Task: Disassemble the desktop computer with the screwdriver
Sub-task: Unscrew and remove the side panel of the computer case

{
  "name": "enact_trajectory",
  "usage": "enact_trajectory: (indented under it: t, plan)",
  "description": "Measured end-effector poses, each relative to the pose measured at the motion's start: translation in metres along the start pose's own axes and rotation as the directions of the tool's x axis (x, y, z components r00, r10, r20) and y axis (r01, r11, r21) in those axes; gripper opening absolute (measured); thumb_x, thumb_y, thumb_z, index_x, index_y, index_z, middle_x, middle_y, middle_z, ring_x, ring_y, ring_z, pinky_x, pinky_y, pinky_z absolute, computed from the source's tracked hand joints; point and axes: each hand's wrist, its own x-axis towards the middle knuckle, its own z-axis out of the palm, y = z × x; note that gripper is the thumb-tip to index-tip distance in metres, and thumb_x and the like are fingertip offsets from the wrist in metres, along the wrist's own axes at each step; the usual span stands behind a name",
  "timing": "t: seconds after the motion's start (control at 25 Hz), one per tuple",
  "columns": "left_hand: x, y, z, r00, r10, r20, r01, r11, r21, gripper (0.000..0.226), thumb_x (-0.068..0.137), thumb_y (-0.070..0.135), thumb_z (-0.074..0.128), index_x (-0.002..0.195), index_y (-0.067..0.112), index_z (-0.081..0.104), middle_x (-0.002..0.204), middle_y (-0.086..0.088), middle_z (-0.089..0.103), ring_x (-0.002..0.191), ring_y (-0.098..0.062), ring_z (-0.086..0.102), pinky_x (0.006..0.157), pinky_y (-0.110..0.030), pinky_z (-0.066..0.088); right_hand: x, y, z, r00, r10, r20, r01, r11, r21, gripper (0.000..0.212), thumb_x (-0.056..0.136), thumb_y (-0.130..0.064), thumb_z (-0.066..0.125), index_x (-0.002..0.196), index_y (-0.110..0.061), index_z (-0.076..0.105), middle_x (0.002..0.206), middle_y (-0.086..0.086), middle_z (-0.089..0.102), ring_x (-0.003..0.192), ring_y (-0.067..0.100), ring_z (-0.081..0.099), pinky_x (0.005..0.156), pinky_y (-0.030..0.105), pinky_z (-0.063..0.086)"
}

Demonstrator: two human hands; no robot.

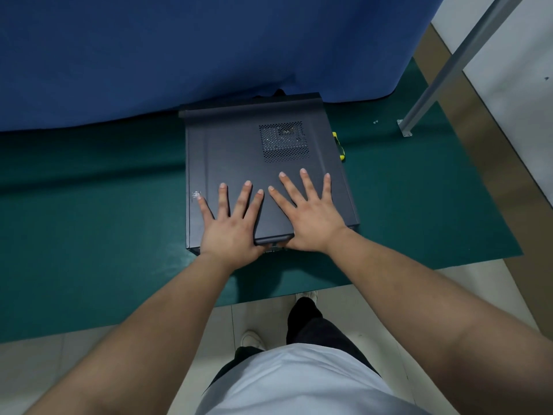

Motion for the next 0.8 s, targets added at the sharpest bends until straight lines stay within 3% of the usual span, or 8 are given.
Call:
enact_trajectory:
  t: [0.2, 0.32, 0.48, 0.8]
  plan:
    - [-0.005, 0.003, 0.004, 0.999, 0.012, -0.033, -0.011, 1.0, 0.011, 0.115, 0.068, 0.083, 0.027, 0.162, 0.029, -0.011, 0.173, 0.002, -0.005, 0.155, -0.048, -0.002, 0.112, -0.081, -0.001, -0.005, -0.002, 0.003, 1.0, -0.01, -0.018, 0.01, 1.0, 0.01, 0.125, 0.071, -0.085, 0.057, 0.161, -0.034, -0.013, 0.171, 0.005, -0.016, 0.153, 0.048, -0.015, 0.109, 0.081, -0.003]
    - [-0.009, 0.005, 0.006, 0.999, 0.006, -0.039, -0.005, 1.0, 0.02, 0.119, 0.073, 0.078, 0.051, 0.162, 0.029, -0.011, 0.173, 0.002, -0.003, 0.155, -0.048, -0.001, 0.112, -0.081, 0.002, -0.01, -0.006, 0.005, 1.0, 0.001, -0.023, -0.001, 1.0, 0.008, 0.123, 0.073, -0.076, 0.063, 0.161, -0.035, -0.013, 0.171, 0.004, -0.015, 0.154, 0.047, -0.013, 0.11, 0.08, -0.002]
    - [-0.008, 0.006, 0.003, 1.0, -0.017, -0.009, 0.017, 1.0, -0.017, 0.123, 0.073, 0.082, 0.061, 0.161, 0.034, -0.011, 0.173, 0.006, -0.005, 0.156, -0.044, -0.004, 0.114, -0.079, 0.002, -0.011, -0.005, -0.002, 1.0, -0.002, 0.004, 0.002, 1.0, 0.029, 0.122, 0.075, -0.075, 0.065, 0.161, -0.036, -0.012, 0.171, 0.002, -0.014, 0.154, 0.045, -0.013, 0.111, 0.08, -0.001]
    - [-0.009, 0.001, -0.021, 1.0, -0.012, 0.004, 0.012, 1.0, 0.007, 0.119, 0.072, 0.089, 0.053, 0.161, 0.036, -0.004, 0.172, 0.006, 0.0, 0.157, -0.041, 0.001, 0.115, -0.078, 0.007, -0.012, 0.0, -0.025, 0.994, -0.07, 0.085, 0.067, 0.997, 0.038, 0.116, 0.082, -0.078, 0.059, 0.159, -0.035, -0.016, 0.171, 0.005, -0.015, 0.154, 0.048, -0.007, 0.113, 0.08, 0.01]
